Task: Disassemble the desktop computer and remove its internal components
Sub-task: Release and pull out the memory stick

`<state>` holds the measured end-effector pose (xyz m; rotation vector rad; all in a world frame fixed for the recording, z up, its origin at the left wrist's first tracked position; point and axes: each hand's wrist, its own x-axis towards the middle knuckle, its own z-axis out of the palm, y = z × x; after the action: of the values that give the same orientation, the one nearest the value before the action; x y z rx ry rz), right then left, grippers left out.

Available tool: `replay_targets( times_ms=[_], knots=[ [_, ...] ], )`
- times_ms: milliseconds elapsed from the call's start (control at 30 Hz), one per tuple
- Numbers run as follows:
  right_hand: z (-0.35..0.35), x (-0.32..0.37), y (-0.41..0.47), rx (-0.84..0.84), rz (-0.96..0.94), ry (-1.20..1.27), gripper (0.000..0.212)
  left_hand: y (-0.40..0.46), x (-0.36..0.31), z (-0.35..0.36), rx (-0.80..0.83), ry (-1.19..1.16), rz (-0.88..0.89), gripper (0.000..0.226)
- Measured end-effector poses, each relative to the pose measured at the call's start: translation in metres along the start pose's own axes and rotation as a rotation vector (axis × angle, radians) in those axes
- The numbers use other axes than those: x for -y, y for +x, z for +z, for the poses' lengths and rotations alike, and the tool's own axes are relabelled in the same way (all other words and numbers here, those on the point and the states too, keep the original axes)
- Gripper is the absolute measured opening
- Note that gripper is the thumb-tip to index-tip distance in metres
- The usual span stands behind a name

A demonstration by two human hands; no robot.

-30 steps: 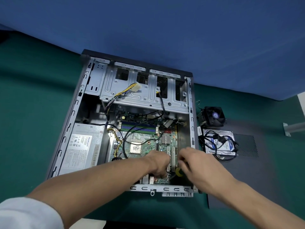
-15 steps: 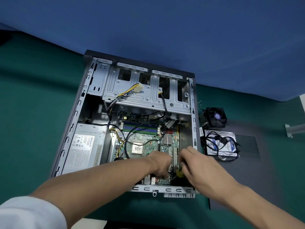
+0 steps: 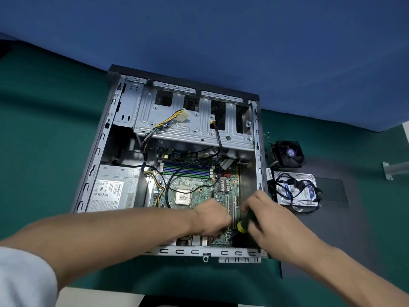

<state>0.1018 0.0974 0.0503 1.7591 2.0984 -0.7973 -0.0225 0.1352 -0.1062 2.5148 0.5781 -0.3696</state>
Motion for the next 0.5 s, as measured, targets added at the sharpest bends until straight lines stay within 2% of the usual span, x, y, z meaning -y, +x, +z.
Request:
replay_targets(
  times_ms=[67,167,233,300,400,433,500],
  knots=[
    [0.001,-0.003,-0.003,0.000,-0.004,-0.022,0.020,-0.001,0.003,0.000,-0.033,0.007,0.059,0.014],
    [0.002,-0.004,-0.007,-0.053,0.032,-0.022,0.015,0.000,0.001,0.004,0.025,-0.096,0.110,0.005],
    [0.005,-0.004,-0.009,-0.044,-0.018,0.013,0.015,0.003,0.000,0.011,0.041,-0.108,0.107,0.013],
    [0.007,-0.003,-0.011,-0.029,-0.055,0.001,0.020,0.005,-0.001,0.012,0.037,-0.099,0.093,0.010],
    [0.005,-0.003,-0.012,-0.057,-0.015,-0.056,0.013,0.006,-0.003,0.012,0.036,-0.091,0.066,0.013],
    [0.005,-0.004,-0.012,-0.058,-0.018,-0.039,0.016,0.007,-0.004,0.012,0.033,-0.098,0.059,0.014],
    [0.008,-0.005,-0.011,-0.042,-0.060,-0.029,0.008,0.007,-0.006,0.012,0.026,-0.110,0.037,0.018]
  ],
)
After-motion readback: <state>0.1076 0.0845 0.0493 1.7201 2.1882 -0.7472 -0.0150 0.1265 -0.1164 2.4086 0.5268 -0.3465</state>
